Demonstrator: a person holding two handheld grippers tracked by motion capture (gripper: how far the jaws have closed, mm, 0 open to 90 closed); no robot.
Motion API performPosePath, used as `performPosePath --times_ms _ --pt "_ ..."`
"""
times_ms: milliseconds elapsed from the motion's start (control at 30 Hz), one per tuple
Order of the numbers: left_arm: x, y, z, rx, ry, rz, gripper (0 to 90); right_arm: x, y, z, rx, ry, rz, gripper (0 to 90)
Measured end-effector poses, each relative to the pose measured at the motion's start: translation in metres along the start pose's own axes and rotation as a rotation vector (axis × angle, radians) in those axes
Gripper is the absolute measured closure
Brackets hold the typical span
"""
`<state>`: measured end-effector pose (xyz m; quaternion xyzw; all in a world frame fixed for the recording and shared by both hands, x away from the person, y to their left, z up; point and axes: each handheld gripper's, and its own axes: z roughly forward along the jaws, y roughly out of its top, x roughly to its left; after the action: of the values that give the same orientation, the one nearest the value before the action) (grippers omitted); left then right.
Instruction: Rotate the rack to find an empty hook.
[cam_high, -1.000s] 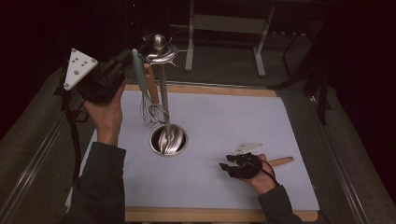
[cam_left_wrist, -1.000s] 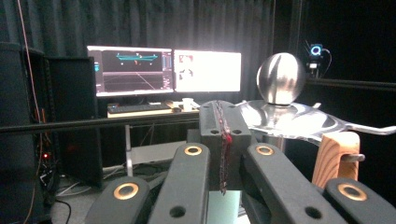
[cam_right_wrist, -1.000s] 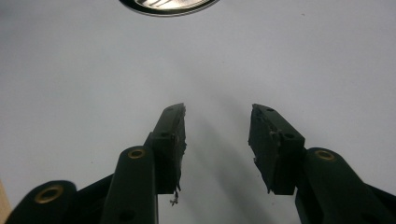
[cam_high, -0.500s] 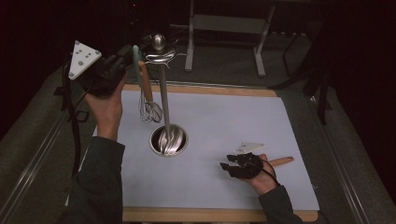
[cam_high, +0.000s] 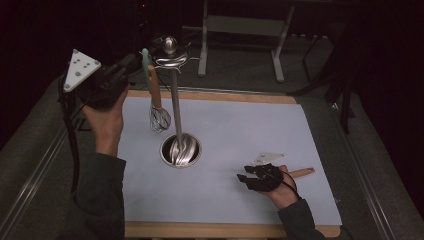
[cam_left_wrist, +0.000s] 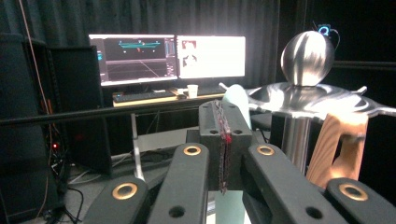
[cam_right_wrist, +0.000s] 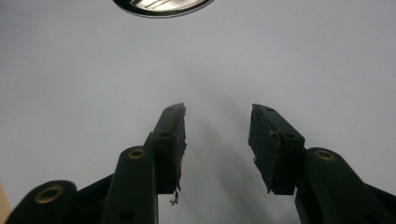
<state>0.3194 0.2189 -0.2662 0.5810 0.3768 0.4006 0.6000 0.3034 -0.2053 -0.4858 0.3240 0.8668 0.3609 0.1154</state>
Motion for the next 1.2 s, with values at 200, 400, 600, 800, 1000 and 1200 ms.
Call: performPosePath --times_ms 200,400,600,800,1000,1200 --pt "0.005 -0.016 -0.014 0.003 -0.009 -0.018 88.5 0.0 0.0 0.0 0.001 -0.001 0.0 55.5" --pt "0.004 -0.053 -0.03 0.016 -0.009 -0.068 88.3 0.0 0.0 0.0 0.0 -0.001 0.001 55.5" --pt "-0.002 -0.101 -0.034 0.094 -0.011 -0.089 86.8 -0.001 -0.001 -0.002 -0.006 -0.004 0.002 55.5" --pt "-0.005 -0.145 -0.033 0.19 -0.011 -0.123 85.8 -0.009 -0.004 -0.009 -0.023 -0.022 0.029 55.4" --pt "-0.006 -0.179 -0.037 0.272 -0.002 -0.147 86.3 -0.017 -0.007 -0.018 -0.04 -0.04 0.052 55.5" --pt "-0.008 -0.212 -0.041 0.365 -0.001 -0.166 84.9 -0.029 -0.014 -0.031 -0.06 -0.07 0.095 55.4"
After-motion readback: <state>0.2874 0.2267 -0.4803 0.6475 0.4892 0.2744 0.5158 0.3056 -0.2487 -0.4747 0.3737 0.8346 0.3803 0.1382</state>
